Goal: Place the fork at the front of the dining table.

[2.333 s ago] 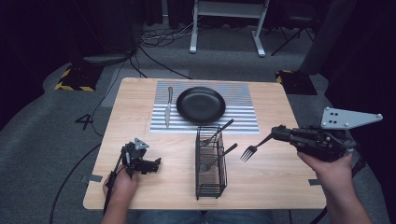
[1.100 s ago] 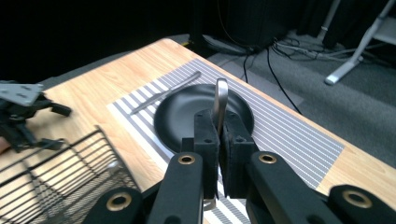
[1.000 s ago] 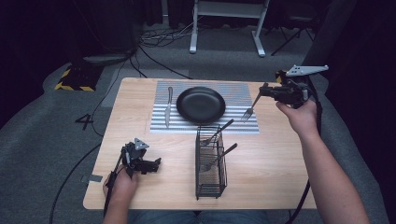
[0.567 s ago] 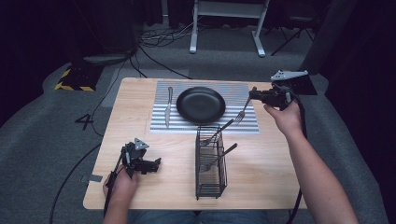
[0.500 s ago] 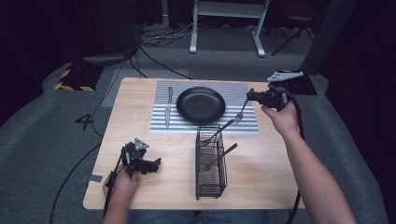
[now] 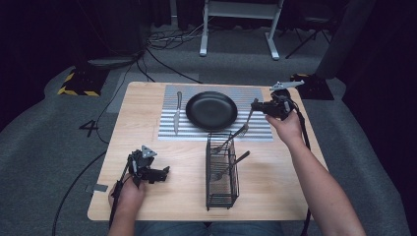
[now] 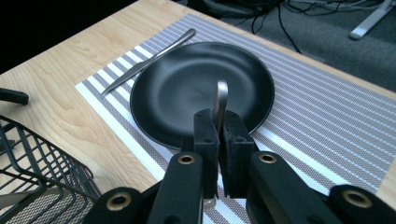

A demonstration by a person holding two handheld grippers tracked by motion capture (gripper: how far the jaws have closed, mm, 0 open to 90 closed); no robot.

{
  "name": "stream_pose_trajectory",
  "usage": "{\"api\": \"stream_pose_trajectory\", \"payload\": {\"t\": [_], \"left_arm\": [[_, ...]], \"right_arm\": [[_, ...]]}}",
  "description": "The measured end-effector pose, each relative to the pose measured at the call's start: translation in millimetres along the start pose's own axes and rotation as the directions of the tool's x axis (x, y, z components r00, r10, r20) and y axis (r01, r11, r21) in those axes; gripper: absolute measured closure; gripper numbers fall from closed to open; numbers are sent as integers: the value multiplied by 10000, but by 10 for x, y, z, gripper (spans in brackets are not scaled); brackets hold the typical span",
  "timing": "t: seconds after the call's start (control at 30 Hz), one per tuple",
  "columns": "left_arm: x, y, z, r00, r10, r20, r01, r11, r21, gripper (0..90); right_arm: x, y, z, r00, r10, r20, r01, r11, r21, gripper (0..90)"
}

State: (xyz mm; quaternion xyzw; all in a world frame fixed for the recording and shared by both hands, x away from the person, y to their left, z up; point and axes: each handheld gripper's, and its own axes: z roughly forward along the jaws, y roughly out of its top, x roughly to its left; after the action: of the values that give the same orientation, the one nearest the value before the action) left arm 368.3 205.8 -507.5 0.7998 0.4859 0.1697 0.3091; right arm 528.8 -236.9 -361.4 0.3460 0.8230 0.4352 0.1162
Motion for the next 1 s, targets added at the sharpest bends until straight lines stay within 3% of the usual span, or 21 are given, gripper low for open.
{"api": "stream_pose_trajectory", "payload": {"t": [0.33,0.43,0.57,0.73,1.0], "left_arm": [[1,0,0,10000,13,-1,-13,10000,0,0],[1,0,0,10000,13,-3,-13,10000,0,0],[1,0,0,10000,12,-3,-12,10000,-3,0],[0,0,0,10000,0,-2,0,10000,-3,0],[1,0,0,10000,17,-4,-17,10000,1,0]], "right_arm": [[-11,-23,103,9998,196,-21,-196,9996,214,856],[-39,-22,118,9996,128,234,-134,9996,255,835],[-103,-51,129,9970,359,685,-382,9987,333,751],[-176,-95,121,9934,676,922,-717,9966,414,667],[-282,-233,99,9886,942,1176,-971,9951,196,654]]}}
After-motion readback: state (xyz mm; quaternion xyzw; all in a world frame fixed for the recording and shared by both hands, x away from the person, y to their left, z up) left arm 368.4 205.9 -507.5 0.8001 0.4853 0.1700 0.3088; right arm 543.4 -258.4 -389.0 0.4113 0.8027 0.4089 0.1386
